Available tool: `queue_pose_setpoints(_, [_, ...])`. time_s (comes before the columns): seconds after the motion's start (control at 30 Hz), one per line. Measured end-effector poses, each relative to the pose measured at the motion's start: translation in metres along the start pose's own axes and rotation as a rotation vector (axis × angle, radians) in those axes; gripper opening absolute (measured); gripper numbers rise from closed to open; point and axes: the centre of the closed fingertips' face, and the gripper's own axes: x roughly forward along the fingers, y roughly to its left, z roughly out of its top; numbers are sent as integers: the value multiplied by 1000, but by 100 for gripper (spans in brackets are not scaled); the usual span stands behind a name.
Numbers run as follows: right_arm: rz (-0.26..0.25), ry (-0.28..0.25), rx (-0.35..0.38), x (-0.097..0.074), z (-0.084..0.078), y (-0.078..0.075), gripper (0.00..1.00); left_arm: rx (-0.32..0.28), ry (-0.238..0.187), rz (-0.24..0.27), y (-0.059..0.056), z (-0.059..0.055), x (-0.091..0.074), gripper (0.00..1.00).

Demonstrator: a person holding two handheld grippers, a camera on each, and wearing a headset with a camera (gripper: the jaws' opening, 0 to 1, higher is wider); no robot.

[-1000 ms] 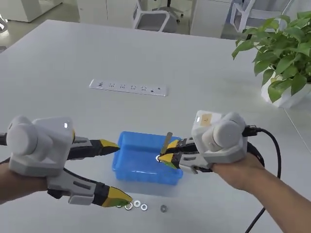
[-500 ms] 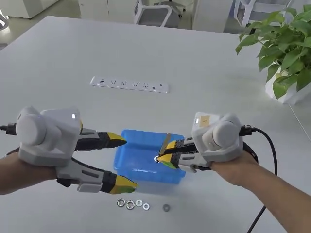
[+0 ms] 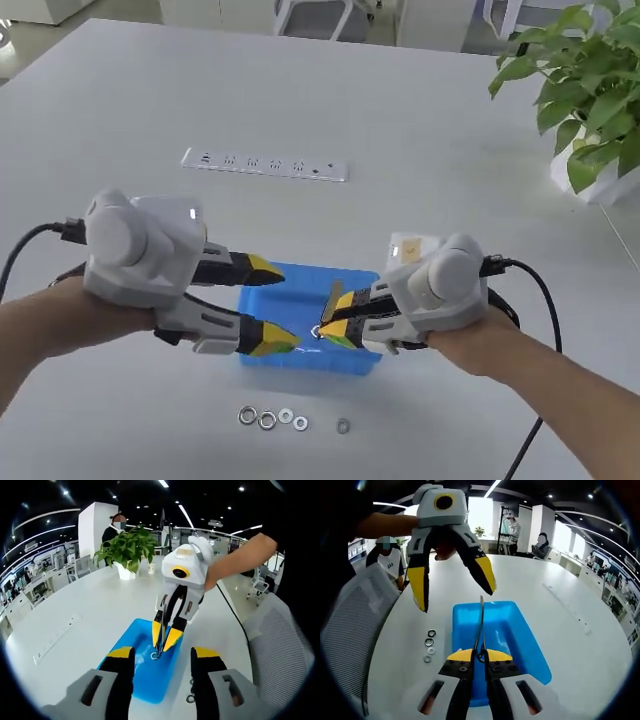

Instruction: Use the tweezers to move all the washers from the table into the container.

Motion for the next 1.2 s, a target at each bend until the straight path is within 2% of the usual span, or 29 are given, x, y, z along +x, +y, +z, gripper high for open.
queue_pose_setpoints(0.07, [5,14,-1,2,-4,0,9,4,0,-3,3,2,3,40])
queue_pose_setpoints(0.13, [9,18,1,4,-6,1,9,31,32,-3,5,-1,7,33])
queue_pose_setpoints(0.2, [15,24,-1,5,-7,2,9,40,32,-13,6,0,11,28])
queue_pose_setpoints(0.4, [18,47,-13,6,-13,2,9,66,30,-55,2,3,22,22])
queue_pose_setpoints(0.67, [32,60,-16,10,-16,3,9,104,28,-85,4,11,34,16])
queue_pose_setpoints(0.9, [34,64,-24,12,-15,2,9,129,48,-120,2,8,39,8])
queue_pose_setpoints(1.2, [38,69,-25,12,-15,2,9,151,49,-131,1,7,39,7])
